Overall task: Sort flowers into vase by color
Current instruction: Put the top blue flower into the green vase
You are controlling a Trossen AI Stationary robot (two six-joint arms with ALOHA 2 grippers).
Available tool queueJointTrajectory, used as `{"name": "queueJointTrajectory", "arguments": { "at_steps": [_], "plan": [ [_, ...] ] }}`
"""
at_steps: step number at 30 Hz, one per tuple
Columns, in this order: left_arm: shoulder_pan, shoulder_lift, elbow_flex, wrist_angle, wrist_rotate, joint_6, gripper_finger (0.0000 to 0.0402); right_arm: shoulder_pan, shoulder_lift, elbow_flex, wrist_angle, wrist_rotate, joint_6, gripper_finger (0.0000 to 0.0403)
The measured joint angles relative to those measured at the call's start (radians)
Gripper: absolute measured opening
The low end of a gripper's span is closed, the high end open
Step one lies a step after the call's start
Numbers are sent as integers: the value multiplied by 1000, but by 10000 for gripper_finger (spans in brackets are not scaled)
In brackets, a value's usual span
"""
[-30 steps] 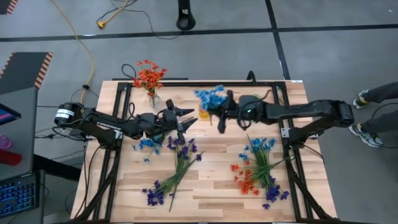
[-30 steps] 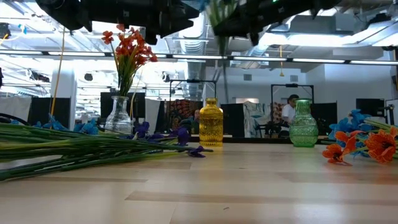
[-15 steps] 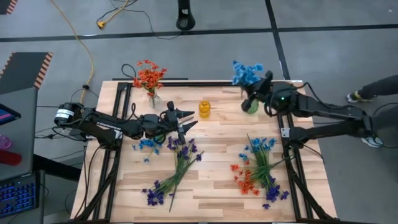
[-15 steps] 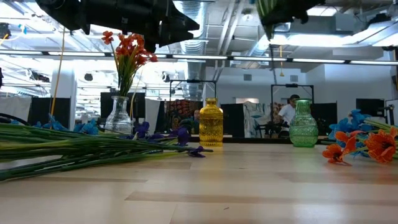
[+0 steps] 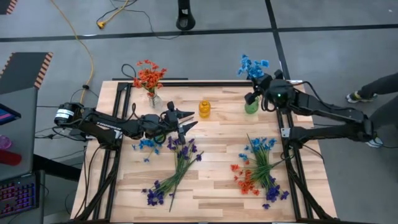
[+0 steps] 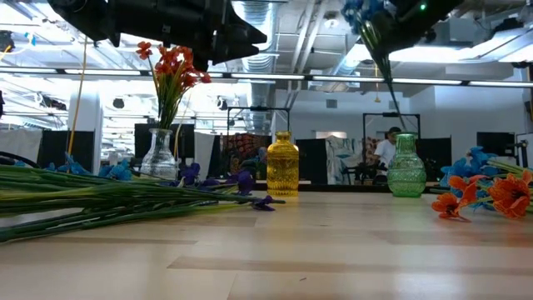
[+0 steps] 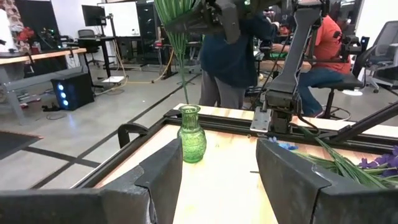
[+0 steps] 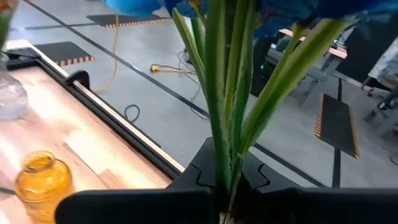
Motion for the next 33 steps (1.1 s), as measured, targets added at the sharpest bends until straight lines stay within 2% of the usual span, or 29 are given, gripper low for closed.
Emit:
{"name": "queueJointTrajectory", "arguments": {
  "at_steps": [7,18,27,33],
  "plan": [
    [0,0,0,-1,0,0,192,-43,0,-93,74,0,33,37],
    [0,0,0,0,0,-8,192,-42,0,-206,209,5,60,37],
    [0,0,0,1,0,-8,192,-42,0,-352,377,61,105,37],
    [0,0,0,1,0,-8,192,-42,0,-400,380,63,135,37]
  ]
}}
